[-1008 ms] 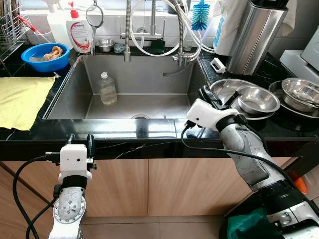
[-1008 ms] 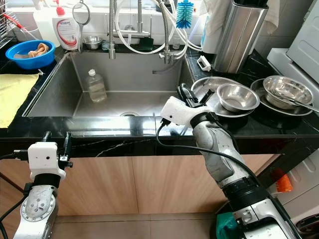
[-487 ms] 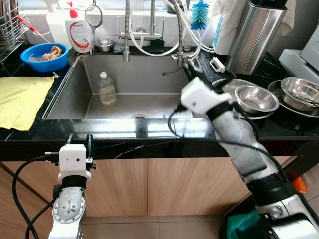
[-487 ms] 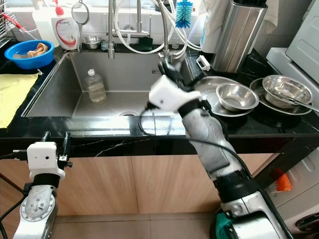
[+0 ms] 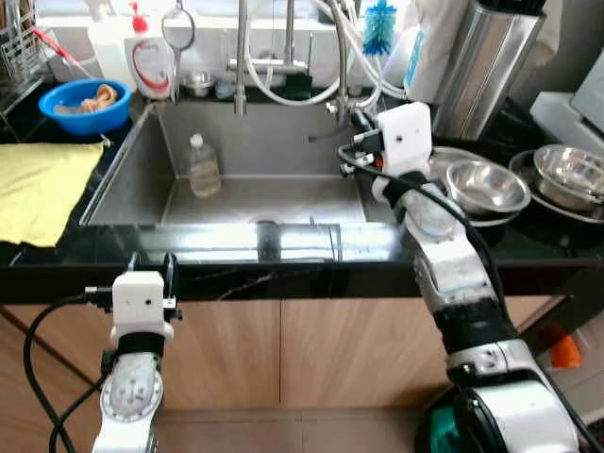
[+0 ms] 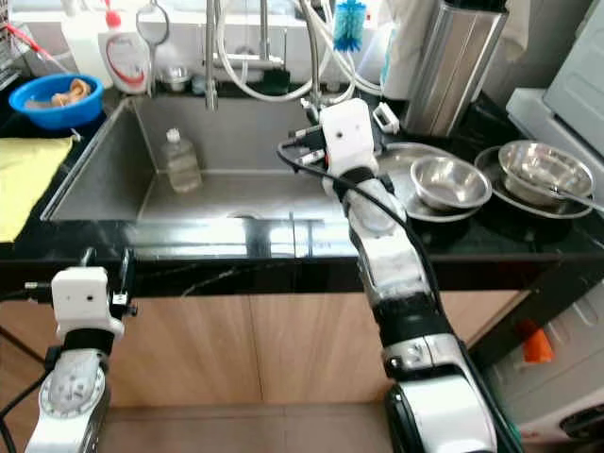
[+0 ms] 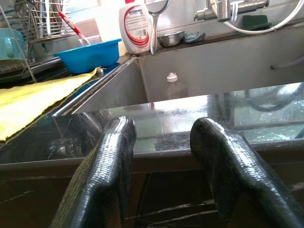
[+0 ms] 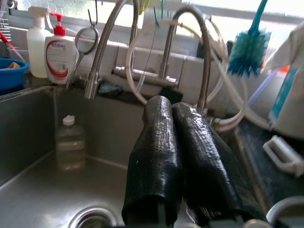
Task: Kitchen organization
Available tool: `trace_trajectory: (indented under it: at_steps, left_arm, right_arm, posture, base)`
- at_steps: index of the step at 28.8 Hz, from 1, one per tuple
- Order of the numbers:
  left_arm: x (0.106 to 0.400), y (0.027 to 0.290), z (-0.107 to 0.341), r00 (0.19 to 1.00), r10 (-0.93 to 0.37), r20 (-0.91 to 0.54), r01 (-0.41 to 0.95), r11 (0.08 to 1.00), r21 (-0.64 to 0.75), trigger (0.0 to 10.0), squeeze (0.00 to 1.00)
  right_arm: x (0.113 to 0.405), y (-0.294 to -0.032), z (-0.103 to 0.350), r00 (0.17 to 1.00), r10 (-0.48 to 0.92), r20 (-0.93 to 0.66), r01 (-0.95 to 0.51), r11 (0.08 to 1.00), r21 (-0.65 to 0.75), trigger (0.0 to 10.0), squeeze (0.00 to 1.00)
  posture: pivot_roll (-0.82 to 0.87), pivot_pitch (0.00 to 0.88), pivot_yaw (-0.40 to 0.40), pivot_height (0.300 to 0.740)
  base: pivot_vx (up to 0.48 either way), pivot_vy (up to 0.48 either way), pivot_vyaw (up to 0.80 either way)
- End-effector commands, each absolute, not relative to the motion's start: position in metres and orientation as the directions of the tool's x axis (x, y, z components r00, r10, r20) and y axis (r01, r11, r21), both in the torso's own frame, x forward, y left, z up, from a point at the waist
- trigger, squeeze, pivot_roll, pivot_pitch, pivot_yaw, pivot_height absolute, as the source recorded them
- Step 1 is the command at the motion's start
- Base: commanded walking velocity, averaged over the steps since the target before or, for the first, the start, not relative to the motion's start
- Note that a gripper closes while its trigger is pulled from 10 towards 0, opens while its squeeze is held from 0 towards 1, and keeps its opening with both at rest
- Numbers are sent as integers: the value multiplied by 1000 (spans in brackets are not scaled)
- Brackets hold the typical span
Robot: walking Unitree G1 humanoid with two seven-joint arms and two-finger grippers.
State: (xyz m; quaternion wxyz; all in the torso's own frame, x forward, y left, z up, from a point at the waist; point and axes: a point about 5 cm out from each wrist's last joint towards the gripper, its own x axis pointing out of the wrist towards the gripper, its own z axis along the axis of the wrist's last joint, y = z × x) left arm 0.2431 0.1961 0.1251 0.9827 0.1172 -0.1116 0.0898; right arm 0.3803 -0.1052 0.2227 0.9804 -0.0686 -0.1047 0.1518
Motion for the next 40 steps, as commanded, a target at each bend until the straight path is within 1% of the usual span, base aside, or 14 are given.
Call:
trace_trajectory:
  at_steps: [1,7,10,13,29,30,31,32,33,34,35,36,38,40]
  left_arm:
    - [242,196,116,969,160,188,-200,955,217,10000,0]
    - [242,197,117,968,162,192,-203,954,219,10000,0]
    - [242,197,117,968,162,193,-204,954,219,10000,0]
    - [242,196,117,969,159,190,-199,955,219,10000,0]
    - [243,195,116,970,154,187,-194,957,215,10000,0]
    - [243,195,116,970,156,186,-195,957,215,10000,0]
    - [243,195,116,970,157,186,-196,957,215,10000,0]
    - [243,195,116,970,157,186,-196,957,215,10000,0]
    - [242,195,116,970,158,186,-197,956,215,10000,0]
    - [242,195,116,970,158,185,-197,956,215,10000,0]
    - [242,195,116,970,159,185,-198,956,215,10000,0]
    - [242,195,116,970,159,185,-198,956,215,10000,0]
    - [241,195,116,970,159,184,-198,956,215,10000,0]
    - [240,195,115,971,156,182,-194,957,216,10000,0]
  right_arm:
    - [384,-103,223,934,316,168,-304,948,-97,10000,0]
    - [384,-97,209,925,370,91,-366,929,-56,10000,0]
    - [386,-100,197,936,350,25,-348,935,-72,10000,0]
    - [385,-96,197,930,365,36,-362,930,-68,10000,0]
    - [385,-108,172,957,279,-84,-285,955,-79,10000,0]
    - [386,-110,171,960,263,-92,-270,960,-77,10000,90]
    - [386,-111,171,962,257,-96,-265,962,-74,10000,90]
    - [386,-111,170,962,253,-99,-261,963,-72,10000,322]
    - [387,-112,170,963,248,-104,-256,964,-74,10000,322]
    - [387,-113,169,964,243,-111,-252,965,-69,10000,518]
    - [387,-114,167,964,237,-120,-246,967,-62,10000,757]
    - [387,-114,167,964,236,-123,-245,967,-63,10000,922]
    - [387,-114,167,964,236,-126,-246,967,-66,10000,925]
    - [386,-115,166,965,229,-125,-239,968,-71,10000,890]
  posture:
    - [-41,52,-56,740]
    - [-41,55,-57,740]
    - [-41,59,-57,740]
    - [-44,63,-56,740]
    - [-50,81,-56,740]
    - [-49,84,-57,740]
    - [-49,84,-57,740]
    - [-49,84,-57,740]
    - [-49,84,-57,740]
    - [-49,84,-57,740]
    - [-49,85,-57,740]
    - [-49,85,-57,740]
    - [-49,80,-56,740]
    - [-47,65,-54,740]
  base:
    - [0,0,0]
    - [0,0,0]
    - [0,0,0]
    - [0,0,0]
    - [0,0,0]
    - [0,0,0]
    - [0,0,0]
    - [0,0,0]
    - [0,0,0]
    - [0,0,0]
    - [0,0,0]
    - [0,0,0]
    - [0,0,0]
    - [0,0,0]
